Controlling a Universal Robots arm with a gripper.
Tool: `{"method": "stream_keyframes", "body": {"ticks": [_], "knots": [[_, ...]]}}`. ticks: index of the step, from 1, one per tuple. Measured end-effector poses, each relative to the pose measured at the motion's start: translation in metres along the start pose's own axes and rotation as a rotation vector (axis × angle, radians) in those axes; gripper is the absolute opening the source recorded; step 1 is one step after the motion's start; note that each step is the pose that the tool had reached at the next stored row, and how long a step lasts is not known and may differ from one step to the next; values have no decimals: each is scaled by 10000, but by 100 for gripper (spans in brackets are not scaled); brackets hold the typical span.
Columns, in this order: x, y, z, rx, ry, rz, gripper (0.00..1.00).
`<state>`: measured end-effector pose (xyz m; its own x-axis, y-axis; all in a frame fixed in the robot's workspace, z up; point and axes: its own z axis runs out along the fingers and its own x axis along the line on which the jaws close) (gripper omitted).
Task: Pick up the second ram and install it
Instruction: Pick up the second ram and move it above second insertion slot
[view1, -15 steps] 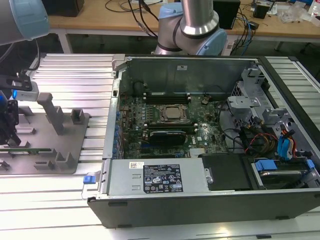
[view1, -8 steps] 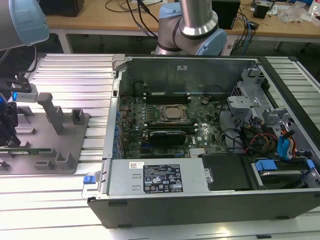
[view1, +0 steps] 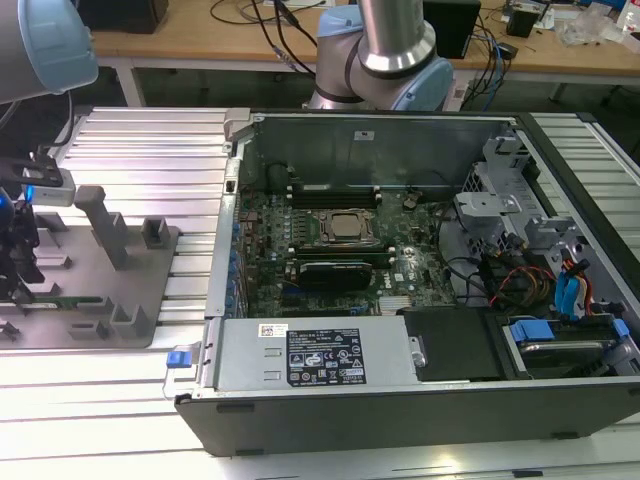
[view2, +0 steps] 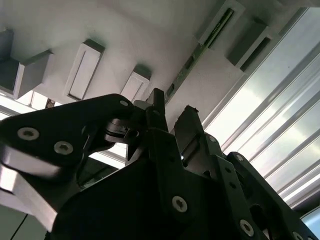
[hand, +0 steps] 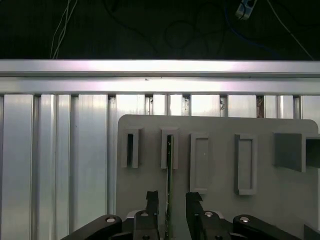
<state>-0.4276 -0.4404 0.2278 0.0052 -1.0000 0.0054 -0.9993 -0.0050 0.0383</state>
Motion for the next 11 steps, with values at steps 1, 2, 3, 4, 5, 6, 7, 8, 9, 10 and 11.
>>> {"method": "stream_keyframes", "body": {"ticks": [1,2,3,4,5,6,7,8,9,10,11], "knots": [[0,0,4,1,1,-34,34],[0,-1,11,4,3,-115,34],[0,-1,18,2,7,-213,34],[0,-2,55,3,16,-416,34],[0,-4,94,2,20,-517,34],[-1,-4,118,3,22,-574,34],[-1,-5,140,4,23,-624,34],[-1,-5,143,1,25,-634,34],[-1,-5,151,3,25,-637,34],[-1,-6,163,4,24,-640,34],[-1,-6,172,4,24,-642,34]]}}
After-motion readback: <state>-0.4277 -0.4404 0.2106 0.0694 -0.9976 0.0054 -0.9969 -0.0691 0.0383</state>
